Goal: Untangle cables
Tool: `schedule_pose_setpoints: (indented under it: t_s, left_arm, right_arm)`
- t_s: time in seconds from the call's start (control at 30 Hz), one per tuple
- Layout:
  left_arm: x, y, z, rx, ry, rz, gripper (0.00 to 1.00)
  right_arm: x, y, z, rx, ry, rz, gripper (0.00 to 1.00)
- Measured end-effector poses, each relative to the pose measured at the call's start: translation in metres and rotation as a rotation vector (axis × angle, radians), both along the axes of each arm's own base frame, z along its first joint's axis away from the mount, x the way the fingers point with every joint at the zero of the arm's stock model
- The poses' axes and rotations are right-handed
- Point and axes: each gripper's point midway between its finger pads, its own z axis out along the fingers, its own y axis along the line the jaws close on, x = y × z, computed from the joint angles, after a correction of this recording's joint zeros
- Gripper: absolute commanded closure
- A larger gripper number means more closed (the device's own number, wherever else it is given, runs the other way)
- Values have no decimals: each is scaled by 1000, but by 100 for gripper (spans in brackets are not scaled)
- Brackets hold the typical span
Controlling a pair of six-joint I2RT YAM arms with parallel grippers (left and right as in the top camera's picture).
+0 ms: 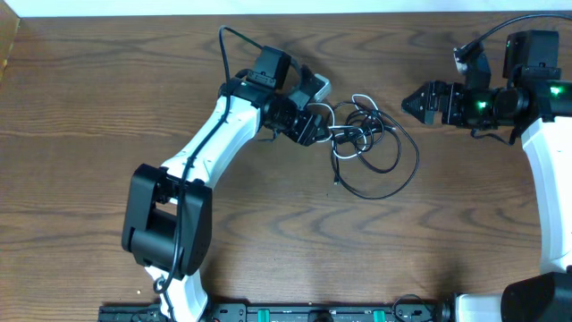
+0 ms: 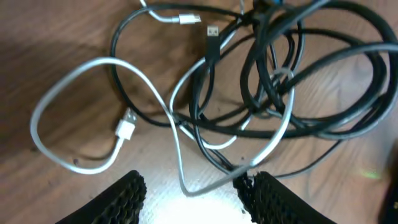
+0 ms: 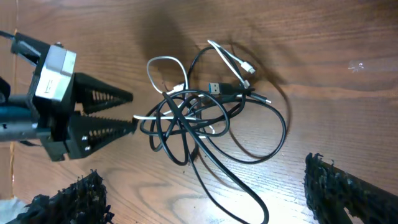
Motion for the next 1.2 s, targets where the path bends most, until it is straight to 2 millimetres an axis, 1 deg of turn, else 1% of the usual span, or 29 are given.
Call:
schedule_pose_setpoints:
  t_s: [0.1, 0.17, 0.53, 0.8, 0.9, 1.03, 1.2]
  left_arm:
    - [4, -4, 2, -11, -26, -6, 51]
    - [5, -7, 4, -17, -42, -15, 53]
    - [6, -11, 5, -22, -62, -28, 55]
    - [8, -11, -10, -11, -39, -30, 67]
    - [9, -12, -11, -13, -45, -30, 72]
    - [13, -14, -8, -23, -68, -31, 73]
    - [13, -16, -9, -23, -68, -34, 68]
  right_arm:
    - [0, 0, 0, -1, 0, 0, 1]
    - [0, 0, 0, -1, 0, 0, 1]
    - [-1, 0, -1, 0, 6, 0, 1]
    - [-2, 0, -1, 0, 8, 0, 1]
    - [-2, 0, -1, 0, 8, 0, 1]
    - [-2, 0, -1, 0, 11, 0, 1]
    - [-3, 0, -1, 0, 14, 0, 1]
